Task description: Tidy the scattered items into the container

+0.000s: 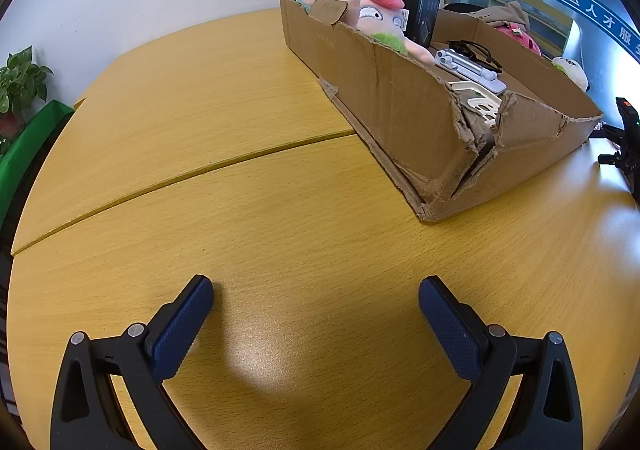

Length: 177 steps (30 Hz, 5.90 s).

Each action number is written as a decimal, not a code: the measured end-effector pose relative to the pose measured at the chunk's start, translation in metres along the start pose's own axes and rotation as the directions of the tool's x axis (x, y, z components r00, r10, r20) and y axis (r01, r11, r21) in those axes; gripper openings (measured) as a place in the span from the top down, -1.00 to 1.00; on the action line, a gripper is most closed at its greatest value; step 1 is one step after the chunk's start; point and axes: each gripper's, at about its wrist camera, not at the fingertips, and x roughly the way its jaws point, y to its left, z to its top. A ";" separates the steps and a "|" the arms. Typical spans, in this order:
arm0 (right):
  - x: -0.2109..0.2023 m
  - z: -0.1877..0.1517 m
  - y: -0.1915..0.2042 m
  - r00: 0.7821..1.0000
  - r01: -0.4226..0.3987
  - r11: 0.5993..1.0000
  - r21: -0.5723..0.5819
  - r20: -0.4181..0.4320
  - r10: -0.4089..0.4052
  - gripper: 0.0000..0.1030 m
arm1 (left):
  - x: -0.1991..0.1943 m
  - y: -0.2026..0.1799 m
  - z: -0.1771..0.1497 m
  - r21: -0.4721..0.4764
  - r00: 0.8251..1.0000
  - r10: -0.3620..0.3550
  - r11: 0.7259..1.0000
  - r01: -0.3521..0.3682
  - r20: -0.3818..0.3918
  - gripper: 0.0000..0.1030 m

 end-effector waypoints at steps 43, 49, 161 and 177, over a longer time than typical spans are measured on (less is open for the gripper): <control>0.002 0.005 0.001 1.000 0.004 1.000 -0.002 -0.003 -0.004 -1.00 | -0.002 0.004 0.003 -0.001 1.000 0.003 1.000 -0.003 0.001 -1.00; 0.001 0.006 0.002 1.000 0.003 1.000 -0.001 -0.002 -0.003 -1.00 | -0.004 0.009 0.006 -0.001 1.000 0.003 1.000 -0.003 0.001 -1.00; -0.004 0.006 0.000 1.000 0.007 1.000 0.000 0.003 -0.007 -1.00 | 0.001 0.012 0.017 -0.014 1.000 0.016 1.000 -0.016 0.003 -1.00; -0.027 0.014 0.054 0.989 0.127 0.963 0.236 0.043 -0.141 -0.99 | -0.065 -0.041 0.002 -0.147 0.972 0.157 0.980 -0.132 0.172 -1.00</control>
